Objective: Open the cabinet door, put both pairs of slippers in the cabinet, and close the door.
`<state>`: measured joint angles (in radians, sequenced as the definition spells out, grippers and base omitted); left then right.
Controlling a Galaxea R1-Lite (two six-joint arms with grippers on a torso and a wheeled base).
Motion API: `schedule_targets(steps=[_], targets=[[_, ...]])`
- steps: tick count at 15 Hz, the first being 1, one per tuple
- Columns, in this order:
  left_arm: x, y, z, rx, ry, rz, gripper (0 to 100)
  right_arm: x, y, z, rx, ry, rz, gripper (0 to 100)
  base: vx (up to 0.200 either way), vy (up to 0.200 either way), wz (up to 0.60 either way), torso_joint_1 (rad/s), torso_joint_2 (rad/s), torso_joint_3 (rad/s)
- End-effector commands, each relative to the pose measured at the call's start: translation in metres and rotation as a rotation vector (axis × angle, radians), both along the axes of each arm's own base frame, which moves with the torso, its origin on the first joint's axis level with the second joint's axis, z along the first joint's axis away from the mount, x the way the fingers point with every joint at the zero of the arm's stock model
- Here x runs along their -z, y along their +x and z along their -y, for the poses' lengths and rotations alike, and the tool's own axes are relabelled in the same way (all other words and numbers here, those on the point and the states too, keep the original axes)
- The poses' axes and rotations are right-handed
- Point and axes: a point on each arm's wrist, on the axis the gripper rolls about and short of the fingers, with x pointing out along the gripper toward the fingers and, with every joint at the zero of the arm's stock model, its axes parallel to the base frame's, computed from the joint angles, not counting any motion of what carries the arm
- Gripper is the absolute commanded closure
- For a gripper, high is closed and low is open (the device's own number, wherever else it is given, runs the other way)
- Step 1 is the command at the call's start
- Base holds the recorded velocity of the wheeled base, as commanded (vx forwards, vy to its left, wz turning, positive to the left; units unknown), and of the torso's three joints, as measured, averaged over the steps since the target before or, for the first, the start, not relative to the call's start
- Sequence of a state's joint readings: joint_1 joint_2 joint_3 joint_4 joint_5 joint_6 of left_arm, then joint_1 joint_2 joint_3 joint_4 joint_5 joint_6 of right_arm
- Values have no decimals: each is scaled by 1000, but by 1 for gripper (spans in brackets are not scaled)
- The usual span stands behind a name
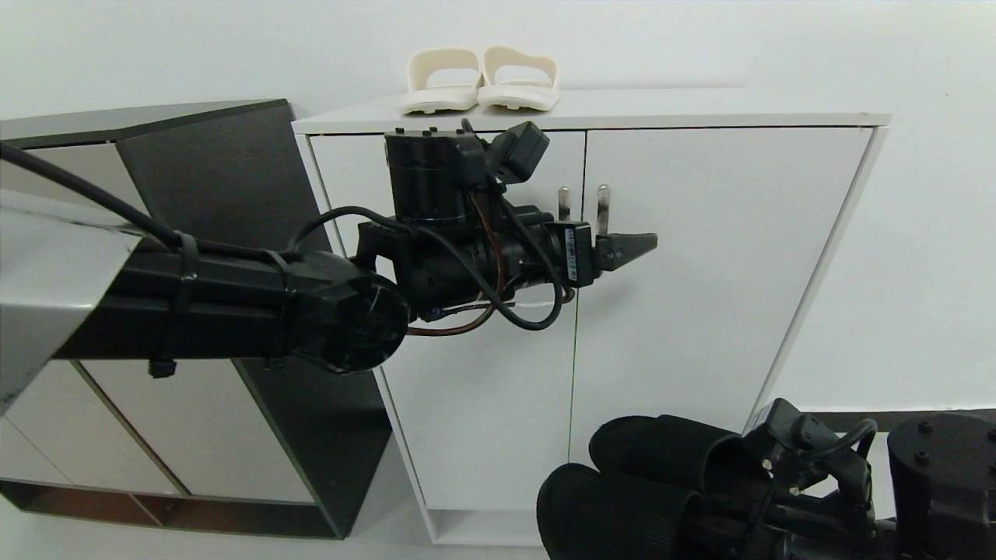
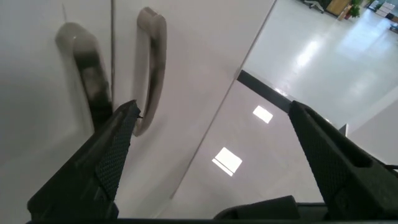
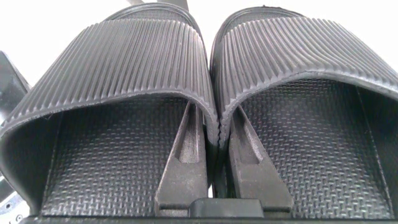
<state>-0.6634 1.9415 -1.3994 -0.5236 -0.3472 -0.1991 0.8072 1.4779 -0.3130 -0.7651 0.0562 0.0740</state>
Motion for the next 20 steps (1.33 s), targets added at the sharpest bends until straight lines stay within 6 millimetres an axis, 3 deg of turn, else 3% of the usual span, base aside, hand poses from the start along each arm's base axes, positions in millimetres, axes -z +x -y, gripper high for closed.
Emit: schedule_targets(steps=[1, 9, 10, 15, 20], targets=[[5, 8, 6, -1, 5, -6, 0, 1, 0, -1, -1, -2, -3, 100, 0, 0, 0, 0, 0, 0], [9, 19, 17, 3, 4, -7, 0, 1, 0, -1, -2, -5, -5, 100, 0, 0, 0, 0, 0, 0], [9, 19, 17, 6, 4, -8, 100, 2, 0, 0, -3, -7, -7, 100, 0, 0, 0, 0, 0, 0], [6, 10, 10, 11, 7, -14, 100, 2, -1, 0, -3, -6, -6, 100, 0, 0, 0, 0, 0, 0], [3, -37, -2, 75, 5, -10, 100, 5, -10, 7, -84, 3, -27, 100, 0, 0, 0, 0, 0, 0]])
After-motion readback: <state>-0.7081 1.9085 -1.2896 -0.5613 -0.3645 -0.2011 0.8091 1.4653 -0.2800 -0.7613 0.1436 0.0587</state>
